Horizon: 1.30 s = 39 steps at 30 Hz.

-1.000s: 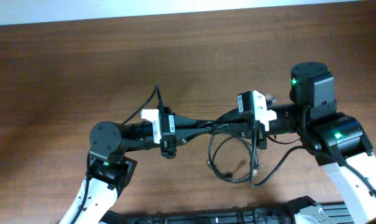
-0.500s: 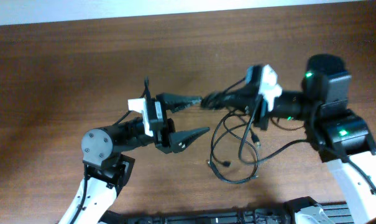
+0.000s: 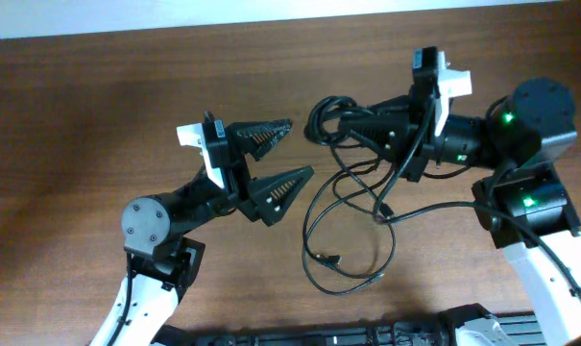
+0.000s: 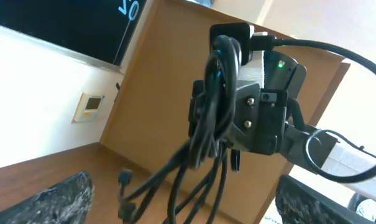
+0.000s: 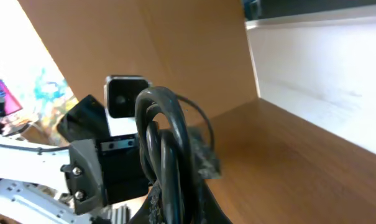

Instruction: Untangle cables

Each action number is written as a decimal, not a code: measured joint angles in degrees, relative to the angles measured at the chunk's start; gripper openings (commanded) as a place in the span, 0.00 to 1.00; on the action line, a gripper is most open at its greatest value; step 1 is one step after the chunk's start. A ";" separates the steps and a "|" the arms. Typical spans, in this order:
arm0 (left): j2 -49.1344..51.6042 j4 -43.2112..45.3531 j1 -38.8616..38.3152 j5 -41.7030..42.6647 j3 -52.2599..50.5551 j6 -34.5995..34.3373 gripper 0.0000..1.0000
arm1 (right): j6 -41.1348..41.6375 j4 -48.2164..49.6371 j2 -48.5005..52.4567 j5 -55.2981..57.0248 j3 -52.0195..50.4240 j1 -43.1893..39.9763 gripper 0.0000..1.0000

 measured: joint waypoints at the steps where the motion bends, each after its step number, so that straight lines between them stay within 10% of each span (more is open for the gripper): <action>1: 0.00 -0.02 -0.37 -0.07 0.00 -0.24 0.96 | 0.17 0.02 0.11 0.00 0.00 0.66 0.04; 8: 0.00 0.00 -1.31 -0.20 0.00 -0.81 0.48 | 0.83 0.00 3.89 0.07 0.00 5.73 0.04; 13: -0.02 -0.02 -1.29 -0.24 0.00 -0.85 0.69 | 0.81 0.02 4.22 0.00 0.00 5.73 0.04; 20: 0.00 -0.02 -1.29 -0.20 0.00 -0.83 0.61 | 0.85 0.44 4.22 -2.05 0.00 2.69 0.04; 23: 0.00 -0.02 -1.31 -0.24 0.00 -0.81 0.00 | 0.83 0.44 4.22 -4.98 0.00 2.69 0.04; 27: -0.17 0.07 -1.42 0.04 0.00 -0.81 0.00 | 0.87 0.44 4.33 -5.40 0.00 2.32 0.04; 29: -0.17 0.04 -1.42 0.07 0.00 -0.83 0.00 | 0.87 0.13 4.33 -5.40 0.00 2.32 0.29; 30: -0.17 -0.02 -1.44 0.04 0.00 -0.81 0.00 | 1.05 -0.76 4.33 -5.68 0.00 2.32 0.79; 31: -0.17 -0.11 -1.46 0.02 0.00 -0.83 0.00 | 1.01 -0.85 4.33 -6.08 0.00 2.34 0.99; 39: -0.11 -10.93 -0.17 -0.17 0.15 14.34 0.00 | 1.16 -16.44 4.35 8.04 0.50 2.34 0.99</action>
